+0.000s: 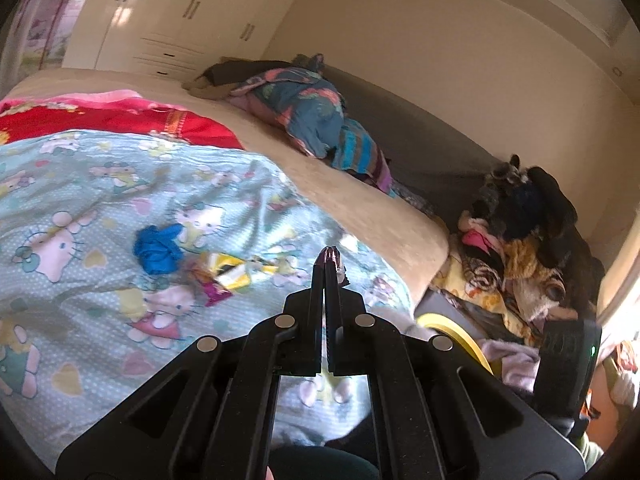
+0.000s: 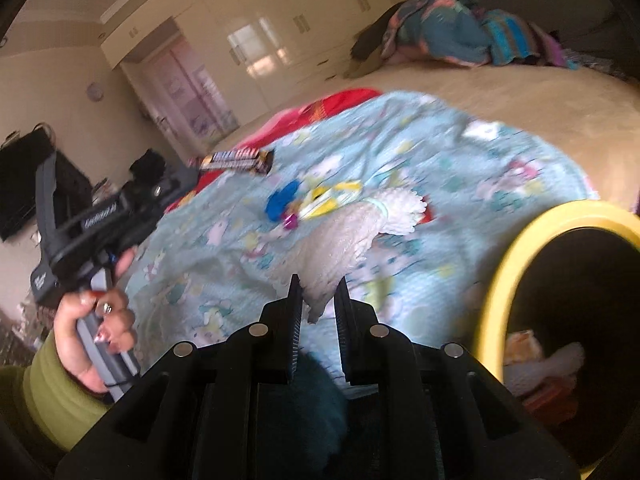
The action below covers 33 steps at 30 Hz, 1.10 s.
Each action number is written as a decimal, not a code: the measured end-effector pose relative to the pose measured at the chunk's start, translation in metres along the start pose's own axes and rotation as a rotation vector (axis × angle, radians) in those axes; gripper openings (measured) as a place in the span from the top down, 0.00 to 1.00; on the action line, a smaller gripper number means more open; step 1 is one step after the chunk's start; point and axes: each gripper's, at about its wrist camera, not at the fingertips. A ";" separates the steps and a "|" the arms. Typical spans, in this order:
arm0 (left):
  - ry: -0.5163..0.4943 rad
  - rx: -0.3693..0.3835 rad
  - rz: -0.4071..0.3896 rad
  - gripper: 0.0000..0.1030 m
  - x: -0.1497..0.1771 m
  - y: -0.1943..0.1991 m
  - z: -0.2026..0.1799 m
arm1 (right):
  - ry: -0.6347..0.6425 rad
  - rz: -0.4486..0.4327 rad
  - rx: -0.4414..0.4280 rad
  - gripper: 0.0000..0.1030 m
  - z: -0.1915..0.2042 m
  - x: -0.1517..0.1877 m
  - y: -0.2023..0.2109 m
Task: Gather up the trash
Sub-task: 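Carry the wrapper in the left tool while the right tool carries the white tassel to the bin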
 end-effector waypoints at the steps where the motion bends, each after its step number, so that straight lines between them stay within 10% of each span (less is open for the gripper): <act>1: -0.012 0.008 0.006 1.00 0.002 -0.001 -0.005 | -0.008 -0.008 0.008 0.85 -0.005 -0.001 0.004; 11: -0.089 0.083 0.052 1.00 0.014 -0.008 -0.047 | -0.051 -0.098 0.132 0.85 -0.045 -0.015 0.051; 33: -0.289 0.230 0.201 1.00 0.066 -0.051 -0.137 | -0.082 0.013 0.313 0.85 -0.132 0.006 0.085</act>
Point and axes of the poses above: each gripper's, at about its wrist camera, not at the fingertips, and y roughly against the way its jaws point, z to its left, x to its underside, and after that the axes turned 1 degree about -x, right-handed
